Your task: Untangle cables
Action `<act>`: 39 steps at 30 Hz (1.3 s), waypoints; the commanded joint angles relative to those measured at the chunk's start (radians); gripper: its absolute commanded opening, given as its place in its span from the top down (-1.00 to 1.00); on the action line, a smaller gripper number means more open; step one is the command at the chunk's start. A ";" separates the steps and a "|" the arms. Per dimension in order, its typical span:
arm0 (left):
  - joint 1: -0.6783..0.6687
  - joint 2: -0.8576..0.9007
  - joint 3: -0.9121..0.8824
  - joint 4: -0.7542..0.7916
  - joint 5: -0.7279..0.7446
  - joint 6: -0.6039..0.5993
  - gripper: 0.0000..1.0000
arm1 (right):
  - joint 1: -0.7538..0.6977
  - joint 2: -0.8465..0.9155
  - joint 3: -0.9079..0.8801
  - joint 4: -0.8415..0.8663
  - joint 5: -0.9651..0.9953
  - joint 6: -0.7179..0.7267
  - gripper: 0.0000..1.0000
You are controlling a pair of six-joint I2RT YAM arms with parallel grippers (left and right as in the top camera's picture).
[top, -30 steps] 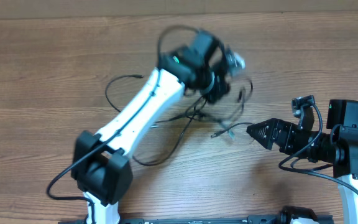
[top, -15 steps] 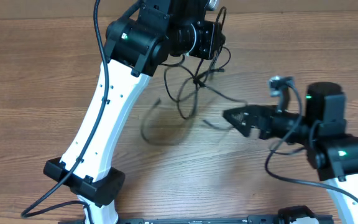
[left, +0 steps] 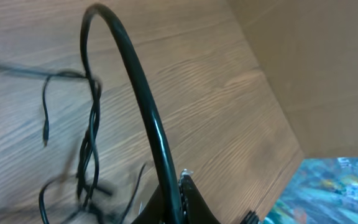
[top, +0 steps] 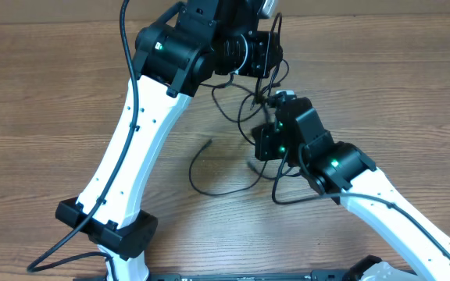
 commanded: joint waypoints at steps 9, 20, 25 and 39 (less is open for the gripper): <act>0.371 -0.201 0.023 -0.117 -0.229 0.030 0.92 | -0.354 -0.016 0.006 -0.291 0.210 0.162 0.92; 0.698 -0.236 0.022 -0.206 -0.218 0.031 0.91 | -0.603 -0.015 0.006 -0.321 0.159 0.070 0.92; 0.752 -0.236 0.022 -0.204 -0.248 0.026 0.91 | -0.770 -0.015 0.006 -0.348 0.180 0.056 0.88; 0.678 -0.236 0.022 -0.240 -0.211 -0.011 0.92 | -0.863 -0.015 0.006 -0.355 -0.281 0.298 -1.00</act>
